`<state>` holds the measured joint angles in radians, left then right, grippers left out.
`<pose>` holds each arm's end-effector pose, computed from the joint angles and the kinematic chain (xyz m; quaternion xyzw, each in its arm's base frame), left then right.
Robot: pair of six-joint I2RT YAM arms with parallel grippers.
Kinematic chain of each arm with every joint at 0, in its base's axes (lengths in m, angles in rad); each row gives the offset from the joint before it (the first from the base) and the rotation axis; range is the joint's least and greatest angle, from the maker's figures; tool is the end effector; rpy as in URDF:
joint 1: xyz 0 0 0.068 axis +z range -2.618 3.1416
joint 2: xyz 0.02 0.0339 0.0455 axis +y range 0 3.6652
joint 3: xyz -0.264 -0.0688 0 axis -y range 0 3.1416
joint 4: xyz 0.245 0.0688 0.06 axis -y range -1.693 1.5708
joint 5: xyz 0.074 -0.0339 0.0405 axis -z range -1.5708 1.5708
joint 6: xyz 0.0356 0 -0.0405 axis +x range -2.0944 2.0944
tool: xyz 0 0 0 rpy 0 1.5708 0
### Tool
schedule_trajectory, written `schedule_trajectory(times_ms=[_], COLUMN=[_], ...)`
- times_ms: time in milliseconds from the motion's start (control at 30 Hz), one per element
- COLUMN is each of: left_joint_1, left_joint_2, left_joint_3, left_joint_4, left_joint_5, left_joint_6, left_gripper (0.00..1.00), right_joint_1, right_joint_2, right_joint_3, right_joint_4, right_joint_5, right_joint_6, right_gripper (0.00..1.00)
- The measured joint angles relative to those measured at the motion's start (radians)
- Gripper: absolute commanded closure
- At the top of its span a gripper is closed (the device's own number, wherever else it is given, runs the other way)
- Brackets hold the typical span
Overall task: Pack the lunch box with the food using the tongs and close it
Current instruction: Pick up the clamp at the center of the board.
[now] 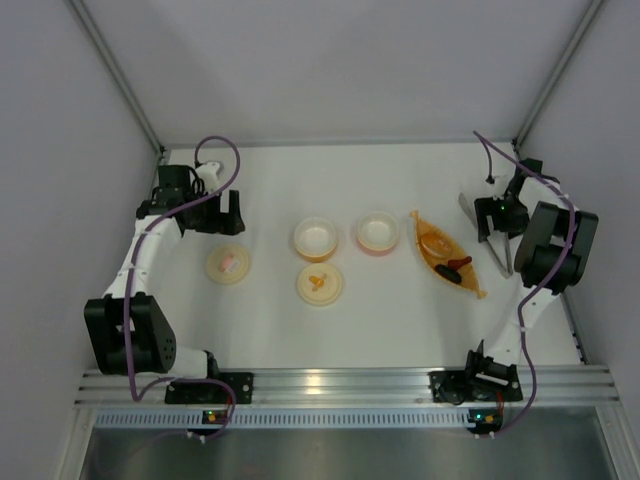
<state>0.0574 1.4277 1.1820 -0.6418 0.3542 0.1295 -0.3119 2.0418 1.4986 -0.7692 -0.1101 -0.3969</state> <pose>0.3026 0.0050 0.2901 0.0924 0.9247 -0.1345 0.3438 0.3900 -0.1216 0.1677 -0.0492 0.9890 0.0065 0.1396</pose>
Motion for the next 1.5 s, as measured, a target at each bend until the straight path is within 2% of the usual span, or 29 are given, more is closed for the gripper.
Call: schedule_trajectory(times_ms=[100,300,633,1033,1500], left_joint_1=[0.0,0.0,0.0,0.0,0.0], left_joint_2=[0.0,0.0,0.0,-0.002,-0.018], left_joint_3=[0.0,0.0,0.0,0.0,0.0], left_joint_4=[0.0,0.0,-0.001,-0.001,-0.002], left_joint_5=[0.0,0.0,0.004,0.015,0.023], left_joint_6=[0.0,0.0,-0.002,-0.008,-0.018], left_gripper=[0.02,0.02,0.02,0.02,0.02], right_joint_1=[-0.003,-0.018,-0.092,-0.096,-0.096], right_joint_2=[0.0,-0.002,-0.028,-0.086,-0.349], right_joint_3=[0.0,0.001,0.064,0.1,0.133], right_joint_4=[0.01,0.006,-0.142,-0.27,-0.455], right_joint_5=[-0.009,-0.048,-0.135,-0.192,-0.269], right_joint_6=[-0.001,-0.003,-0.049,-0.105,-0.25], right_gripper=[0.36,0.43,0.45,0.47,0.52])
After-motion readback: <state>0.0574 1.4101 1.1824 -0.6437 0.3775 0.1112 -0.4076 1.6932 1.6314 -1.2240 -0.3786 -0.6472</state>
